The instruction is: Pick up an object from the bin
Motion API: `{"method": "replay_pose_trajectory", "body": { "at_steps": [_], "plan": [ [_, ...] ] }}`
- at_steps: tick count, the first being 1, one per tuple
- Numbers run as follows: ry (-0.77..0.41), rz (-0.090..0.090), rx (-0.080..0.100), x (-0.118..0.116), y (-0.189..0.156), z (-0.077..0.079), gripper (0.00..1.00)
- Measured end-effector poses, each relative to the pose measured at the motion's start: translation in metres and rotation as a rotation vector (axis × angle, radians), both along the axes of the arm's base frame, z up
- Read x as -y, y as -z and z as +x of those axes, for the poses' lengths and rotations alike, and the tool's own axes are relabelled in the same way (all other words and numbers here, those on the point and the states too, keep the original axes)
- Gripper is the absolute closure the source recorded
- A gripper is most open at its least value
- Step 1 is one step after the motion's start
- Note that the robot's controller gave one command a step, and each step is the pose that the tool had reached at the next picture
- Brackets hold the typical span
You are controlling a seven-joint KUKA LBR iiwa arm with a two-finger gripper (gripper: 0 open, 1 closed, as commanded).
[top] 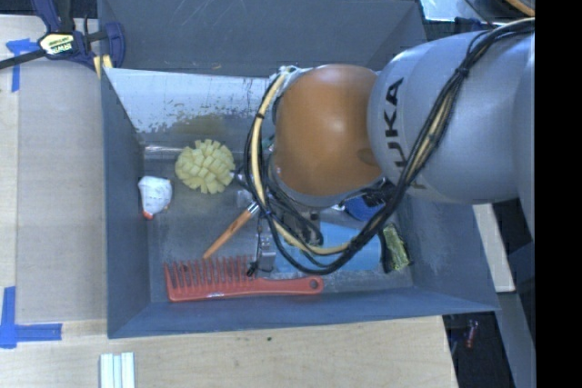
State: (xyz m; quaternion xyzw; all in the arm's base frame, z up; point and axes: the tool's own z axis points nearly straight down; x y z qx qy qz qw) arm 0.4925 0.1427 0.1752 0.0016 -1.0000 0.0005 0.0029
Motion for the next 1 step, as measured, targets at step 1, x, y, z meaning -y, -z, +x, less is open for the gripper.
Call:
{"method": "replay_pose_trajectory", "body": {
  "at_steps": [1],
  "plan": [
    [0.004, 0.002, 0.008, 0.0008, -0.0046, 0.0019, 0.0]
  ]
}}
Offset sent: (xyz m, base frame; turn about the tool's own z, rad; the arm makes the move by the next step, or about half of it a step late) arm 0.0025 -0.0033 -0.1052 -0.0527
